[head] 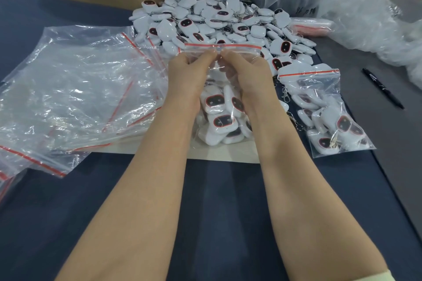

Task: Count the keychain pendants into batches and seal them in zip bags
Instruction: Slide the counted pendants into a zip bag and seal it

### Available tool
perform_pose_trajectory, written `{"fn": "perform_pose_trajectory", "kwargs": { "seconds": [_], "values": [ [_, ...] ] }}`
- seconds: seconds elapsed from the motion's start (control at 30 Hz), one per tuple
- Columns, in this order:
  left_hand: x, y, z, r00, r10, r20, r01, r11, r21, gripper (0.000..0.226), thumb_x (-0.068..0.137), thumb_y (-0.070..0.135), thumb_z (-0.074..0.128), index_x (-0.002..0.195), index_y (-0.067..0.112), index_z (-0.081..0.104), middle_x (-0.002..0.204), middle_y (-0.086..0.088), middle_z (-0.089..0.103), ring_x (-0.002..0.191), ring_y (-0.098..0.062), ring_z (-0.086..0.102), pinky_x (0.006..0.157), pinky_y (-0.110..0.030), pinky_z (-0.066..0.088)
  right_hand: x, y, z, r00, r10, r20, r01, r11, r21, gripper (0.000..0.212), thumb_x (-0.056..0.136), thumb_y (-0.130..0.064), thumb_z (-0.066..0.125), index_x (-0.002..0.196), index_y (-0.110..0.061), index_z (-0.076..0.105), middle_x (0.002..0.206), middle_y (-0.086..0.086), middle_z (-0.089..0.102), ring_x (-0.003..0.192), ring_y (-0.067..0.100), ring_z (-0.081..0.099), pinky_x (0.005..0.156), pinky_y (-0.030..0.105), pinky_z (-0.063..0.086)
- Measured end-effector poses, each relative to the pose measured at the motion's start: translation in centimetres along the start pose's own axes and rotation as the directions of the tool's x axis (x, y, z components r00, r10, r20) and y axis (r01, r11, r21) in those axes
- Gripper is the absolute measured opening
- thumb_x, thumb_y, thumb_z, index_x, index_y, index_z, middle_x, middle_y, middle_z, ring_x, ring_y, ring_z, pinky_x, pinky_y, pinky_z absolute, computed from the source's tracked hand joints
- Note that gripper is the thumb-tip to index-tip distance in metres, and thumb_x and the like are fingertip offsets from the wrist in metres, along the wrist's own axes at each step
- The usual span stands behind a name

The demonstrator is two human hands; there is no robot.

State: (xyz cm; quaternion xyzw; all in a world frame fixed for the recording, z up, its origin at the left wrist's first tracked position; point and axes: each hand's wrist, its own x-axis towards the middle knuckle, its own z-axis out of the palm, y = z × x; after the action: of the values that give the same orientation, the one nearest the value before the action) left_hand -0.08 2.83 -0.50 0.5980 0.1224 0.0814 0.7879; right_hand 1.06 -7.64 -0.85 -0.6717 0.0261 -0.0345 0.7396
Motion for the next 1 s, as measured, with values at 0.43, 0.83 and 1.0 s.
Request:
{"fn": "perform_pose_trajectory", "kwargs": {
  "seconds": [0.43, 0.83, 1.0],
  "values": [
    [-0.06, 0.22, 0.05, 0.999, 0.025, -0.025, -0.023, 0.997, 0.076, 0.018, 0.077, 0.014, 0.07, 0.083, -0.004, 0.07, 0.075, -0.012, 0.067, 0.075, -0.027, 0.068, 0.081, -0.049, 0.056, -0.51, -0.29, 0.4, 0.996, -0.047, 0.075, 0.05, 0.998, -0.042, 0.03, 0.093, -0.021, 0.061, 0.065, -0.018, 0.071, 0.062, -0.005, 0.069, 0.058, 0.005, 0.061, 0.064, 0.02, 0.047],
    [-0.25, 0.18, -0.19, 0.997, -0.035, 0.065, 0.035, 0.999, -0.002, 0.004, 0.078, 0.013, 0.075, 0.077, 0.014, 0.071, 0.081, -0.005, 0.074, 0.086, -0.022, 0.07, 0.088, -0.046, 0.055, -0.37, -0.09, -0.15, 0.999, -0.033, 0.025, 0.031, 0.997, 0.067, 0.019, 0.088, -0.016, 0.067, 0.07, -0.01, 0.067, 0.061, 0.0, 0.068, 0.048, 0.005, 0.057, 0.048, 0.014, 0.044],
    [-0.27, 0.09, 0.24, 1.0, -0.013, 0.001, 0.013, 0.999, -0.033, 0.011, 0.082, 0.012, 0.07, 0.071, 0.013, 0.07, 0.067, 0.001, 0.071, 0.072, -0.014, 0.069, 0.08, -0.039, 0.058, -0.57, -0.13, 0.15, 0.999, 0.03, 0.045, -0.042, 0.955, 0.293, 0.028, 0.093, -0.014, 0.061, 0.067, -0.011, 0.07, 0.068, 0.005, 0.071, 0.063, 0.014, 0.067, 0.061, 0.023, 0.053]
  ]
}}
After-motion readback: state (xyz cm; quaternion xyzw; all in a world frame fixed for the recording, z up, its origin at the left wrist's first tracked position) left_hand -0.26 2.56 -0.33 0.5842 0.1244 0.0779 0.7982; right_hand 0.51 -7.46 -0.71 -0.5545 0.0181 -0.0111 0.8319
